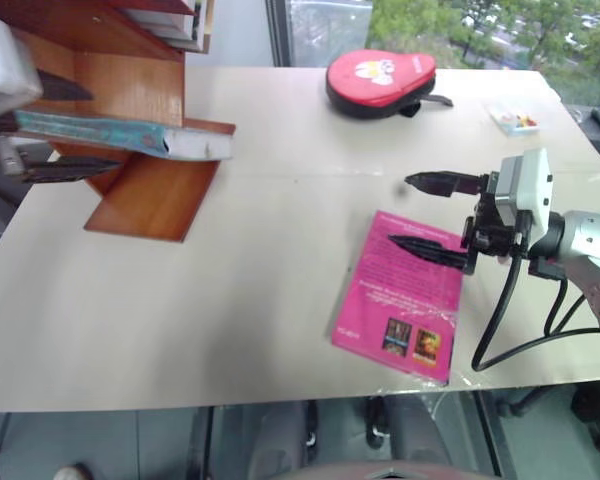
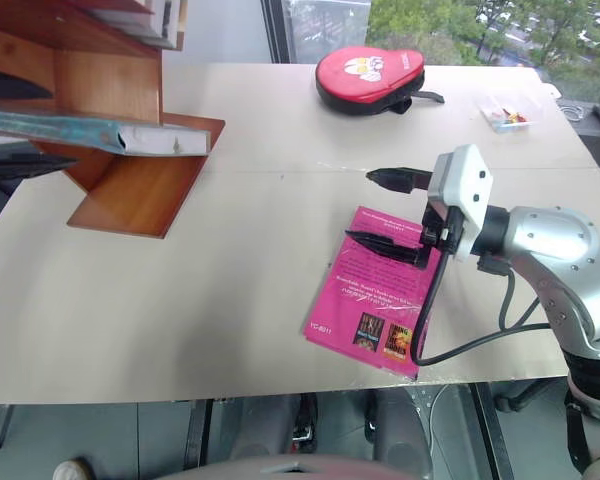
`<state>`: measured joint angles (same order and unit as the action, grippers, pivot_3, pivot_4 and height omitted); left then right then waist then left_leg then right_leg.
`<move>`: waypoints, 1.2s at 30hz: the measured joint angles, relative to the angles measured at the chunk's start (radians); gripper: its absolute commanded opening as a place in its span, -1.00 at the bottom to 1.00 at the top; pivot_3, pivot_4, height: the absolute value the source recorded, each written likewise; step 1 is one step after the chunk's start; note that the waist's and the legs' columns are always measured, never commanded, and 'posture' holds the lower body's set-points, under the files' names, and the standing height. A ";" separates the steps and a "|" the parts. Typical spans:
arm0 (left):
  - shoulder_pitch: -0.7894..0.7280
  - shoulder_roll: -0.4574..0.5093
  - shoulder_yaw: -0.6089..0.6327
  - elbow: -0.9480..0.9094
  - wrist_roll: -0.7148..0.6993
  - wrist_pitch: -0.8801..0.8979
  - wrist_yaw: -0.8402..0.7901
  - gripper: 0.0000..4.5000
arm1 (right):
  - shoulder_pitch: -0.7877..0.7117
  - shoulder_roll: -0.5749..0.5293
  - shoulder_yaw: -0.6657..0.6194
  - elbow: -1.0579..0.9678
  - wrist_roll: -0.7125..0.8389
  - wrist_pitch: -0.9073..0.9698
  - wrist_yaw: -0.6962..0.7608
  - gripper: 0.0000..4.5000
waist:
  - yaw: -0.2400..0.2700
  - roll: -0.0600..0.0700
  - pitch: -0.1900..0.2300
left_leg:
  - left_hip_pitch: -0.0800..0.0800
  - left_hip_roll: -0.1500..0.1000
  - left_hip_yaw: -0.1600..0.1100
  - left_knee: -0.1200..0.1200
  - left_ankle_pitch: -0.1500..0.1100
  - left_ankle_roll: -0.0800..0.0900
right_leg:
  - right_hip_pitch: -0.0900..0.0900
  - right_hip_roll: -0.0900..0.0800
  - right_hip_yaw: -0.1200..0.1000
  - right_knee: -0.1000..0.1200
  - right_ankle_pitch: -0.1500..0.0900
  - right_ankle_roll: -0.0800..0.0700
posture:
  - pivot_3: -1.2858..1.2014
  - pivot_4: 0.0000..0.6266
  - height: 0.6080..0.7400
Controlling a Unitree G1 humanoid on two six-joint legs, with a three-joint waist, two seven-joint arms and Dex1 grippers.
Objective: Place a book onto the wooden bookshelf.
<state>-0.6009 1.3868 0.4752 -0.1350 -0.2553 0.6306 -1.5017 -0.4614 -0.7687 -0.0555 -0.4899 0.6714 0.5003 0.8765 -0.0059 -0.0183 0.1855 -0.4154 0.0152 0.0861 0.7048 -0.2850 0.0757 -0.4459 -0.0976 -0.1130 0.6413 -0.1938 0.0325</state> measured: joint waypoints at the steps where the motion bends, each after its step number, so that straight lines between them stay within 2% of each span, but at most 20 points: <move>1: 0.024 -0.007 0.059 -0.054 -0.048 0.098 -0.008 0.81 | -0.007 -0.001 -0.001 0.019 -0.002 -0.001 0.011 0.80 | 0.000 0.000 0.000 | 0.001 0.000 -0.001 0.000 0.000 0.000 | 0.001 0.000 -0.001 0.000 0.000 0.000 | 0.03 -0.52 1.00; 4: 0.020 -0.081 0.204 -0.183 -0.243 0.410 0.033 0.81 | -0.017 -0.001 0.002 0.055 -0.009 -0.003 0.034 0.80 | 0.005 0.000 0.000 | 0.001 0.000 -0.001 0.001 0.001 -0.001 | 0.002 0.000 0.000 0.001 0.000 0.000 | 0.03 -0.52 1.00; 6: 0.014 -0.204 0.262 -0.279 -0.376 0.577 0.107 0.81 | -0.014 -0.002 0.002 0.055 -0.006 0.004 0.034 0.80 | 0.008 0.002 -0.001 | 0.004 0.000 -0.002 0.002 0.001 -0.001 | 0.005 0.000 0.001 0.003 0.000 0.000 | 0.03 -0.52 1.00; 8: 0.029 -0.416 0.263 -0.399 -0.507 0.696 0.232 0.81 | 0.011 -0.004 -0.001 0.038 -0.003 0.024 0.025 0.80 | 0.020 0.003 -0.002 | 0.013 0.000 -0.003 0.002 0.001 -0.002 | 0.015 0.000 0.003 0.002 0.000 0.000 | 0.03 -0.52 1.00; 9: 0.047 -0.482 0.251 -0.432 -0.536 0.710 0.277 0.81 | 0.023 -0.006 -0.002 0.027 -0.002 0.031 0.020 0.80 | 0.021 0.001 -0.002 | 0.014 0.000 -0.004 0.002 0.001 -0.002 | 0.016 0.000 0.002 0.002 0.000 0.000 | 0.03 -0.52 1.00; 10: 0.099 -0.626 0.210 -0.495 -0.547 0.691 0.373 0.81 | 0.059 -0.021 -0.006 -0.008 -0.007 0.043 0.000 0.80 | 0.024 0.002 -0.003 | 0.017 0.000 -0.004 0.002 0.001 -0.002 | 0.019 -0.001 0.003 0.001 0.000 -0.001 | 0.03 -0.52 1.00; 11: 0.138 -0.695 0.159 -0.514 -0.549 0.680 0.420 0.81 | 0.082 -0.023 -0.007 -0.024 -0.010 0.048 -0.011 0.80 | 0.024 0.000 -0.003 | 0.020 -0.002 -0.004 0.002 0.001 -0.002 | 0.022 -0.003 0.003 0.002 0.002 -0.004 | 0.03 -0.52 1.00; 14: 0.228 -0.941 -0.062 -0.508 -0.444 0.517 0.637 0.50 | 0.201 -0.037 -0.022 -0.094 -0.061 0.071 -0.082 0.80 | 0.026 -0.003 -0.004 | 0.019 -0.003 -0.005 0.002 0.001 -0.002 | 0.023 -0.004 0.002 0.000 0.003 -0.004 | 0.03 -0.52 1.00; 16: 0.248 -0.989 -0.139 -0.472 -0.373 0.411 0.704 0.08 | 0.256 -0.039 -0.035 -0.121 -0.087 0.078 -0.113 0.80 | 0.027 -0.002 -0.004 | 0.020 -0.004 -0.005 0.001 0.001 -0.002 | 0.023 -0.004 0.002 0.000 0.003 -0.005 | 0.03 -0.52 1.00; 17: 0.268 -1.011 -0.205 -0.429 -0.310 0.315 0.746 -0.07 | 0.307 -0.041 -0.049 -0.142 -0.099 0.086 -0.136 0.80 | 0.023 -0.002 -0.004 | 0.020 -0.003 -0.005 0.001 0.001 -0.002 | 0.022 -0.004 0.002 0.001 0.003 -0.005 | 0.03 -0.52 1.00; 18: 0.274 -1.023 -0.226 -0.407 -0.283 0.274 0.763 -0.27 | 0.326 -0.042 -0.056 -0.149 -0.103 0.088 -0.144 0.80 | 0.021 -0.001 -0.004 | 0.020 -0.002 -0.005 0.001 0.001 -0.002 | 0.022 -0.003 0.002 0.001 0.003 -0.005 | 0.03 -0.52 1.00; 20: 0.290 -1.040 -0.277 -0.355 -0.227 0.174 0.789 -0.27 | 0.394 -0.048 -0.092 -0.180 -0.123 0.087 -0.160 0.80 | 0.024 0.000 -0.005 | 0.020 -0.002 -0.005 0.000 0.001 -0.002 | 0.022 -0.003 0.002 0.000 0.003 -0.005 | 0.03 -0.52 1.00; 21: 0.325 -1.028 -0.312 -0.292 -0.175 0.087 0.792 -0.21 | 0.475 -0.061 -0.131 -0.201 -0.138 0.094 -0.167 0.80 | 0.025 0.001 -0.006 | 0.020 -0.002 -0.005 0.000 0.001 -0.002 | 0.022 -0.003 0.002 0.000 0.002 -0.005 | 0.03 -0.52 1.00; 22: 0.343 -1.018 -0.322 -0.253 -0.160 0.060 0.785 0.00 | 0.510 -0.067 -0.154 -0.201 -0.140 0.110 -0.167 1.00 | 0.022 0.001 -0.006 | 0.019 -0.002 -0.005 0.000 0.000 -0.001 | 0.021 -0.003 0.002 0.000 0.002 -0.005 | 0.03 -0.52 1.00; 24: 0.370 -0.989 -0.323 -0.222 -0.168 0.026 0.746 0.26 | 0.591 -0.083 -0.212 -0.207 -0.134 0.129 -0.151 1.00 | 0.023 0.001 -0.006 | 0.017 -0.002 -0.005 0.000 0.000 -0.001 | 0.020 -0.004 0.002 0.000 0.002 -0.005 | 0.03 -0.52 1.00; 27: 0.425 -0.873 -0.278 -0.183 -0.186 -0.007 0.669 0.88 | 0.767 -0.106 -0.334 -0.216 -0.147 0.135 -0.109 1.00 | 0.025 0.001 -0.006 | 0.016 -0.002 -0.005 0.000 0.000 -0.001 | 0.018 -0.004 0.002 0.000 0.002 -0.005 | 0.03 -0.52 1.00; 28: 0.442 -0.834 -0.254 -0.168 -0.185 -0.013 0.654 1.00 | 0.804 -0.102 -0.372 -0.219 -0.149 0.135 -0.100 1.00 | 0.023 0.001 -0.006 | 0.016 -0.002 -0.005 0.000 0.000 -0.001 | 0.018 -0.004 0.002 0.000 0.001 -0.003 | 0.03 -0.52 1.00; 32: 0.509 -0.731 -0.226 -0.164 -0.182 -0.053 0.607 1.00 | 0.913 -0.075 -0.522 -0.281 -0.128 0.138 -0.072 1.00 | 0.023 0.001 -0.006 | 0.016 -0.002 -0.005 0.000 -0.001 0.000 | 0.017 -0.007 0.002 0.000 -0.002 -0.003 | 0.03 -0.52 1.00; 36: 0.568 -0.662 -0.196 -0.159 -0.209 -0.057 0.551 1.00 | 0.987 -0.066 -0.602 -0.292 -0.112 0.156 -0.048 1.00 | 0.024 0.002 -0.006 | 0.016 -0.001 -0.005 0.000 -0.005 0.000 | 0.017 -0.008 0.002 0.000 -0.003 -0.005 | 0.03 -0.52 1.00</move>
